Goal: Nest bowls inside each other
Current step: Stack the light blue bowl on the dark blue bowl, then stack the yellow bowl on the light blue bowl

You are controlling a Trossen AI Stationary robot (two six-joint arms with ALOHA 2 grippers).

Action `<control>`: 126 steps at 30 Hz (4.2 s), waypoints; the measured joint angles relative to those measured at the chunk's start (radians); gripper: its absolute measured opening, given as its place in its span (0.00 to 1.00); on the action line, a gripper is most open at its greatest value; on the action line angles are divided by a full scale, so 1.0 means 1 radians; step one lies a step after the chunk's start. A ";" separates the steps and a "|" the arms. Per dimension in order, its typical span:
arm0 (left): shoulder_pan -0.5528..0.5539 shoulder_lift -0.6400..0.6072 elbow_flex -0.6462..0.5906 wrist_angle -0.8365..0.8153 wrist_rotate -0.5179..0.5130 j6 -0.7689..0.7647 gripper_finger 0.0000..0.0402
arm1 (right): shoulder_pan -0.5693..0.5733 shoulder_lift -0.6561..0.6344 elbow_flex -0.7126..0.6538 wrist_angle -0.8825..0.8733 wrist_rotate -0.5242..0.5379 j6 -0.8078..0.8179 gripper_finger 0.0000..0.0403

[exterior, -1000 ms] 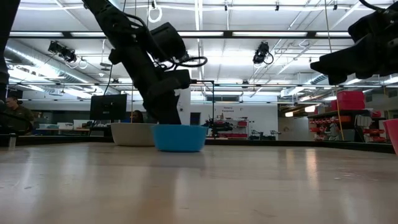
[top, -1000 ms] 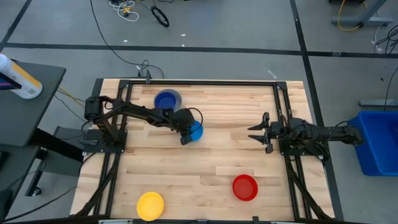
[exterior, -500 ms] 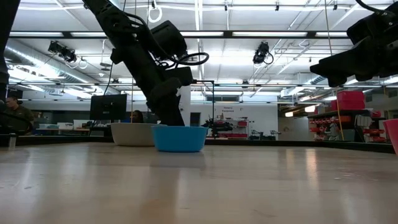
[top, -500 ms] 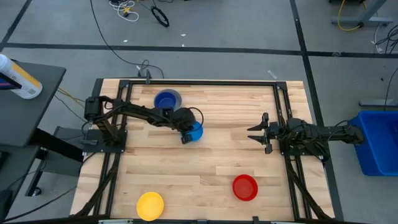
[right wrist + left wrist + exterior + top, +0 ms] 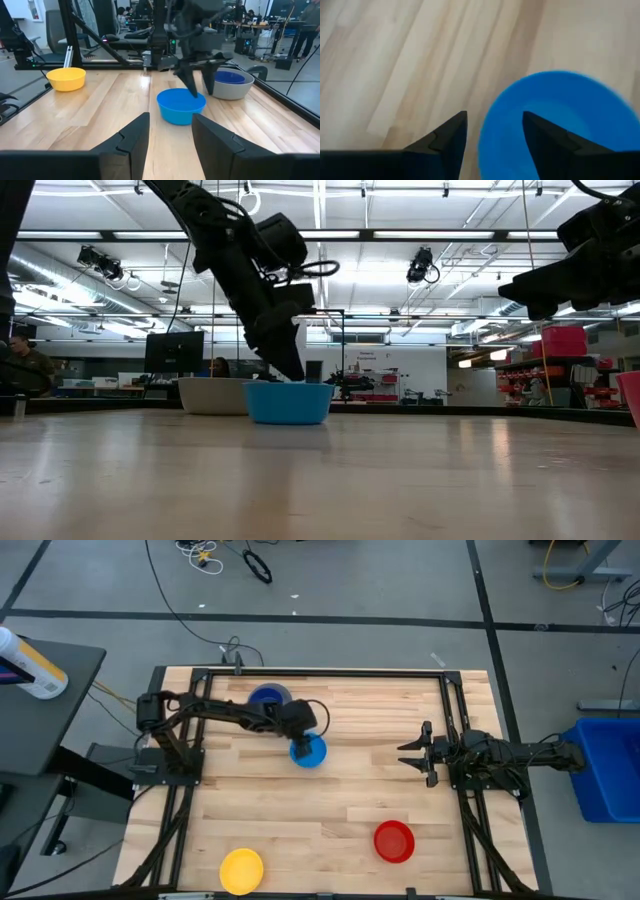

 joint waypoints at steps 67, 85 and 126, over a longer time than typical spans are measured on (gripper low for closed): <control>0.427 -0.319 -0.108 -0.227 -0.280 0.117 0.01 | 0.000 0.084 0.000 0.001 0.000 0.004 0.39; 0.485 -0.319 -0.203 -0.173 -0.110 0.036 0.12 | 0.000 0.084 0.000 0.001 0.001 0.004 0.39; 0.267 -0.790 -0.336 -0.301 -0.067 -0.033 0.55 | 0.000 0.084 0.000 0.000 0.000 0.018 0.40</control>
